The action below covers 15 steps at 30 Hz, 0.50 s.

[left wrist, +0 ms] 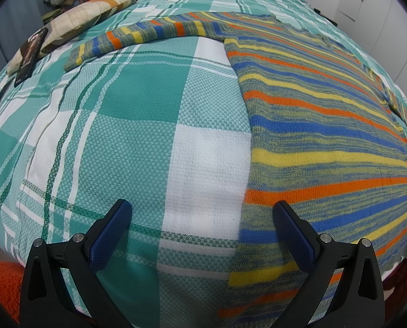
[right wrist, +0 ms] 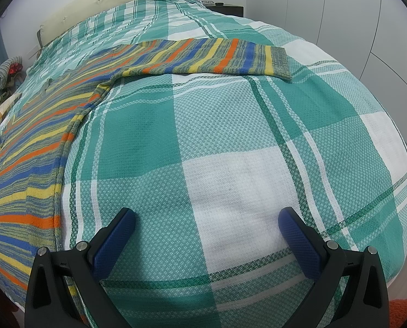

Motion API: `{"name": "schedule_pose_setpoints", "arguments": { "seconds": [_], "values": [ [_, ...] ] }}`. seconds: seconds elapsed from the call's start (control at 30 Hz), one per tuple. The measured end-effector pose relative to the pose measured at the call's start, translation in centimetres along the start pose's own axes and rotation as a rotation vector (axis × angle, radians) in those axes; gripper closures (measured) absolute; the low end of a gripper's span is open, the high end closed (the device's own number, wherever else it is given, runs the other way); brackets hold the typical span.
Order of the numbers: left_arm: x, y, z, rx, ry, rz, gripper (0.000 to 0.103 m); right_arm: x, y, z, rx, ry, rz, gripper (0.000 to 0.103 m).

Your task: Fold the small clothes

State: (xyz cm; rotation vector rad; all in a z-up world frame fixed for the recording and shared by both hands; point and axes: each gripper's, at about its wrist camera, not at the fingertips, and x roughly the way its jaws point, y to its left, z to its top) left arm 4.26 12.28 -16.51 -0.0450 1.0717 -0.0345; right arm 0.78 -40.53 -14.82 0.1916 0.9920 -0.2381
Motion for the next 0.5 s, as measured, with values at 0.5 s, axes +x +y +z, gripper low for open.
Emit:
{"name": "schedule_pose_setpoints", "arguments": {
  "seconds": [0.5],
  "values": [
    [-0.01, -0.07, -0.02, 0.001, 0.000, 0.001, 0.000, -0.01, 0.04, -0.09, -0.001, -0.002, 0.000, 0.000]
  ]
}}
